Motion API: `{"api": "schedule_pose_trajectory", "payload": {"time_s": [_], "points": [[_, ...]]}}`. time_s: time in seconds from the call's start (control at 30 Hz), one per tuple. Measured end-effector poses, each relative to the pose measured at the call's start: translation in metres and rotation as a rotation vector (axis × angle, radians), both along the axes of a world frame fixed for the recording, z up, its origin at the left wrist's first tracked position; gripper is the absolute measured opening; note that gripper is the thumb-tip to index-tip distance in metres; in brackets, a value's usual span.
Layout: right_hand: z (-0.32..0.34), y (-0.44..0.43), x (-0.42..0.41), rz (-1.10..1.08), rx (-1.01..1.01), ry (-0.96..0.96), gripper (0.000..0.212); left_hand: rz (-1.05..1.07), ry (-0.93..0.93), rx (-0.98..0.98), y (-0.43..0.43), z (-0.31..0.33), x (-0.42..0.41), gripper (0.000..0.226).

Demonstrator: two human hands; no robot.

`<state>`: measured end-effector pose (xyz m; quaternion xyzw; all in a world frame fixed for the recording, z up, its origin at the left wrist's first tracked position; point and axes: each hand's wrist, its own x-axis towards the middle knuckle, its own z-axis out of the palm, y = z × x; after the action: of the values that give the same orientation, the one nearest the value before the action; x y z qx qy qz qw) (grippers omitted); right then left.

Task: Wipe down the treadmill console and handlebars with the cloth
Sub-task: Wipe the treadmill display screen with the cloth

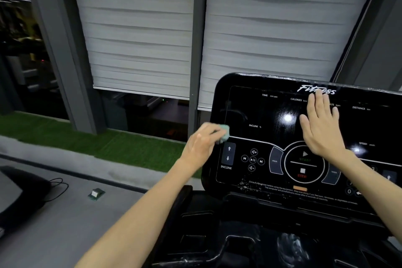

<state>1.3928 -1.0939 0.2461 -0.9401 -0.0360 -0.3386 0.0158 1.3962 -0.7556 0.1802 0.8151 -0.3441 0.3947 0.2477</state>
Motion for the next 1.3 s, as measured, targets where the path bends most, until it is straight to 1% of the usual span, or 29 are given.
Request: {"api": "schedule_pose_trajectory", "payload": {"time_s": [0.1,0.17,0.23,0.33,0.43,0.53,0.63,0.73,0.87,1.0,1.13,1.17,1.23,1.3], "points": [[0.001,-0.002,-0.001,0.005,-0.005,0.002,0.066,0.042,-0.014,0.004,-0.015,0.044,0.02,0.039],[0.001,-0.001,-0.002,-0.007,-0.009,0.008,0.066,0.047,-0.036,-0.029,-0.021,0.046,0.023,0.048],[0.0,0.0,-0.002,-0.031,-0.015,0.003,0.065,0.033,-0.053,-0.077,-0.023,0.031,0.015,0.055],[-0.002,0.001,-0.002,-0.052,-0.012,0.002,0.064,0.008,-0.053,-0.102,-0.024,-0.012,-0.007,0.059],[-0.002,0.002,-0.001,-0.071,-0.013,-0.009,0.063,0.013,-0.004,-0.074,-0.025,-0.054,-0.028,0.065],[-0.004,0.002,0.001,-0.082,-0.018,-0.02,0.062,0.016,0.037,-0.044,-0.025,-0.065,-0.033,0.069],[-0.006,0.002,0.001,-0.072,-0.016,-0.026,0.062,0.017,0.031,-0.06,-0.031,-0.034,-0.02,0.068],[-0.006,0.001,0.001,-0.059,-0.017,-0.043,0.062,0.068,-0.016,-0.116,-0.044,0.024,0.01,0.062],[-0.007,-0.002,0.002,-0.032,-0.002,-0.041,0.061,0.125,-0.038,-0.116,-0.061,0.103,0.048,0.055],[-0.009,-0.002,0.003,-0.029,0.007,-0.053,0.061,0.231,0.001,-0.161,-0.081,0.142,0.068,0.032],[-0.01,0.001,0.006,-0.04,0.019,-0.082,0.061,0.273,0.014,-0.117,-0.122,0.158,0.055,0.01],[-0.01,0.001,0.006,-0.039,0.023,-0.083,0.061,0.303,0.054,-0.109,-0.136,0.163,0.051,0.011],[-0.01,0.0,0.005,-0.027,0.029,-0.08,0.06,0.373,0.131,-0.054,-0.167,0.171,0.043,0.021],[-0.008,-0.002,0.004,-0.015,0.023,-0.08,0.06,0.347,0.142,0.007,-0.199,0.172,0.037,0.027]]}}
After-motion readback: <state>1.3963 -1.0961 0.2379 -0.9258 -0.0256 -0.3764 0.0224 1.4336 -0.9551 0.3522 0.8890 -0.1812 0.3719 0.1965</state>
